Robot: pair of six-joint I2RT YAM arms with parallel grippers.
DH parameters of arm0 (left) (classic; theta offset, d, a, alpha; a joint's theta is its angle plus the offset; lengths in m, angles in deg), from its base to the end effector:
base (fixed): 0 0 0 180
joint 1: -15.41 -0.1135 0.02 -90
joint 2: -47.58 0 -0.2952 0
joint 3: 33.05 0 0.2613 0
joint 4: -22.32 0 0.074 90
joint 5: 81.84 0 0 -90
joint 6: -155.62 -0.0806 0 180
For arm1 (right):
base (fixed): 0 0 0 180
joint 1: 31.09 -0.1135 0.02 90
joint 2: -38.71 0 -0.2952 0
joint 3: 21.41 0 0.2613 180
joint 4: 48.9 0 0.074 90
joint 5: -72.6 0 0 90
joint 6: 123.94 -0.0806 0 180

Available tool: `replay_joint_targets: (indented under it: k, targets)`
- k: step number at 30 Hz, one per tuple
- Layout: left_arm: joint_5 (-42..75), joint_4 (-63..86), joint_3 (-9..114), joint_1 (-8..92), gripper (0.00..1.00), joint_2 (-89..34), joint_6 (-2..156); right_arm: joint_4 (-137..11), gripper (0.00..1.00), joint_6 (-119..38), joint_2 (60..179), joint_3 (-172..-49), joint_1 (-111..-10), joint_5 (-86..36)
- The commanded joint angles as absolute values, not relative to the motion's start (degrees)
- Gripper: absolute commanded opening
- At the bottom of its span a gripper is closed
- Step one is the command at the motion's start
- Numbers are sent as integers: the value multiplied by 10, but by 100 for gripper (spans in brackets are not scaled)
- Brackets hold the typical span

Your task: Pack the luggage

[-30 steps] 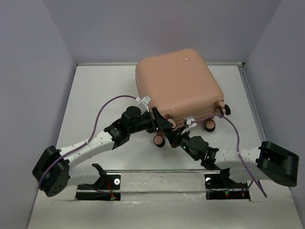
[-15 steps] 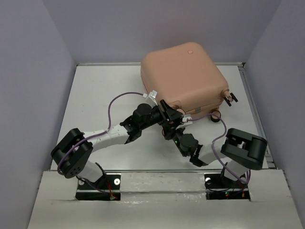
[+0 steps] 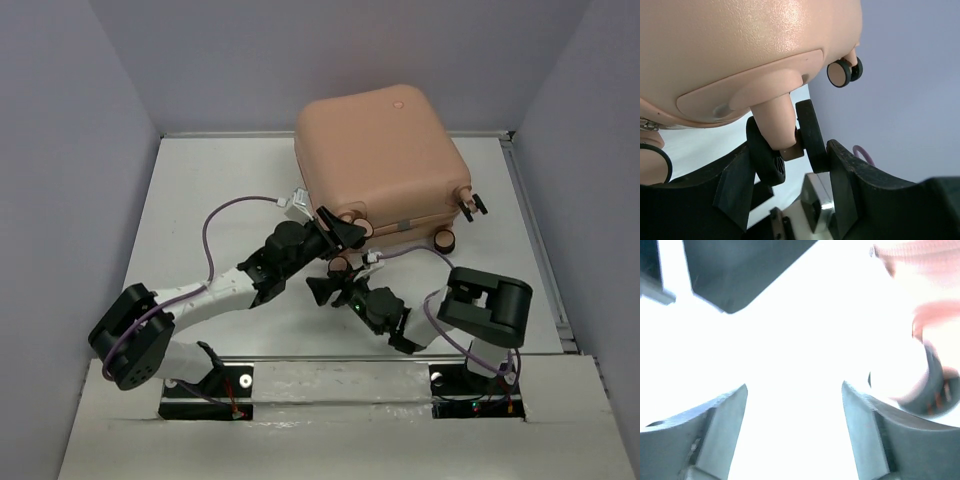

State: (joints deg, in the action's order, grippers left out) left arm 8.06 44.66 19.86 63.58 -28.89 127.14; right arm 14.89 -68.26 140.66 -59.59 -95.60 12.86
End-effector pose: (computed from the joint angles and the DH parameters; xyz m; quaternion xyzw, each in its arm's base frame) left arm 0.2302 -0.2570 0.2928 -0.0837 0.7097 -0.5716 0.4033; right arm 0.1831 0.2896 0.1680 0.0005 0.7070 0.3984 0.5843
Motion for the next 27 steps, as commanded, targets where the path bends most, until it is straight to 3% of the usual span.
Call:
replay_joint_targets:
  k: [1,3,6,10,22,27]
  targets:
    - [105,633,187,638,20,-164,1257,105,85,-742,1294,-512,-977,74]
    - [98,621,151,624,38,-140,1262,-1,87,-752,1197,-495,-977,62]
    - [103,630,115,604,51,-127,1273,-201,91,-741,1082,-516,-977,65]
    - [147,667,108,585,60,-147,1279,-364,99,-684,1004,-581,-967,97]
    - [220,722,87,568,79,-178,1293,-349,100,-533,1077,-754,-900,93]
    - [225,714,71,567,85,-156,1300,-307,93,-521,1134,-784,-884,137]
